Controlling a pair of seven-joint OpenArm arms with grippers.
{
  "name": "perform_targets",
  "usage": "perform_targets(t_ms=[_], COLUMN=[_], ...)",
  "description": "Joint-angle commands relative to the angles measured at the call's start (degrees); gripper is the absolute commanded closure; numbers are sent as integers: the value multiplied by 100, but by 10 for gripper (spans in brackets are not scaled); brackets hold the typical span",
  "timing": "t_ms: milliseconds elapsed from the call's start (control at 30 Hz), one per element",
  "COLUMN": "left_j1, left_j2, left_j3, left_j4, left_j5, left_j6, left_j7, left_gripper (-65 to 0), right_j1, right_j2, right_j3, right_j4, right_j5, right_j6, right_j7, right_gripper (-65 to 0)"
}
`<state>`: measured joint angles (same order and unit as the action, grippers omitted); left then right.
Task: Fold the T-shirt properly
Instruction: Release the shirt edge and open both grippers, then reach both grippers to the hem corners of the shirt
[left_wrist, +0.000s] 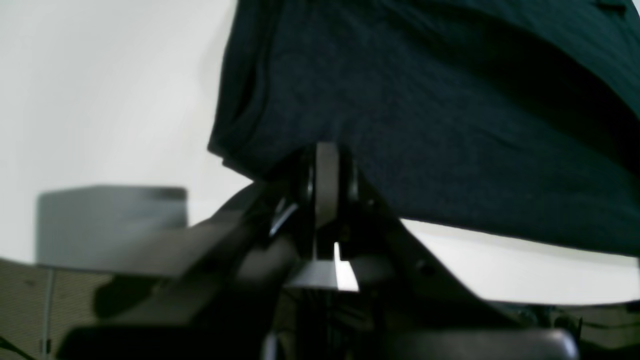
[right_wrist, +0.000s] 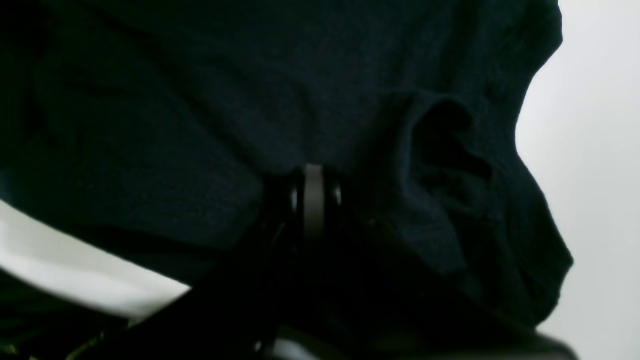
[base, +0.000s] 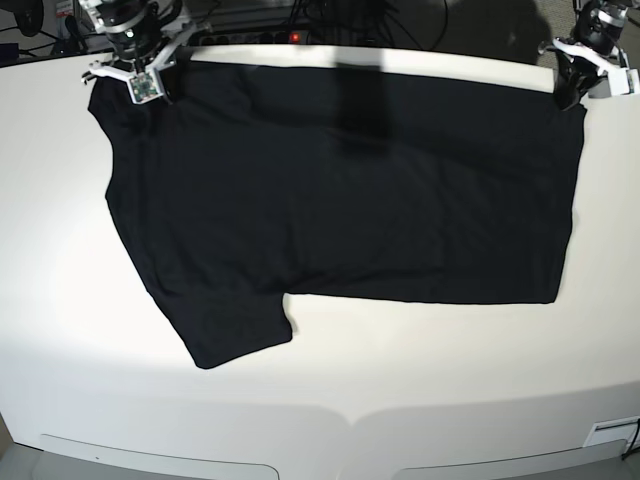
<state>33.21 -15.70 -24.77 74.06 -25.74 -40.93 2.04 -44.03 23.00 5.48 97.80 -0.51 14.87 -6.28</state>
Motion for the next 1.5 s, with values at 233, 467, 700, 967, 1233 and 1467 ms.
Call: perform_targets(t_ms=[233, 467, 700, 967, 1233, 1467], left_j1=[396, 575, 520, -256, -2118, -3941], left_j2=[-37, -37, -39, -181, -184, -691], left_j3=[7, -7, -7, -4, 0, 396], left_j4=[763, 1537, 2568, 3045, 2057, -627], left_j5=[267, 55, 59, 190, 225, 103], left_j6=[93, 93, 93, 365, 411, 407], left_j7=[549, 560, 916, 1329, 2326, 2559], left_gripper=[0, 0, 0, 0, -309, -309], right_j1=[-155, -155, -131, 623, 1373, 1731], right_j2=[61, 63, 66, 66, 63, 66], right_j3=[474, 474, 522, 640, 640, 640], right_j4=[140, 772, 1307, 1333, 1331, 1329], right_j5=[-31, 92, 87, 780, 1298, 1296], right_j6=[-74, -72, -74, 42, 487, 490], right_j7=[-11, -17, -22, -922, -1519, -1698], right_gripper=[0, 0, 0, 0, -347, -347])
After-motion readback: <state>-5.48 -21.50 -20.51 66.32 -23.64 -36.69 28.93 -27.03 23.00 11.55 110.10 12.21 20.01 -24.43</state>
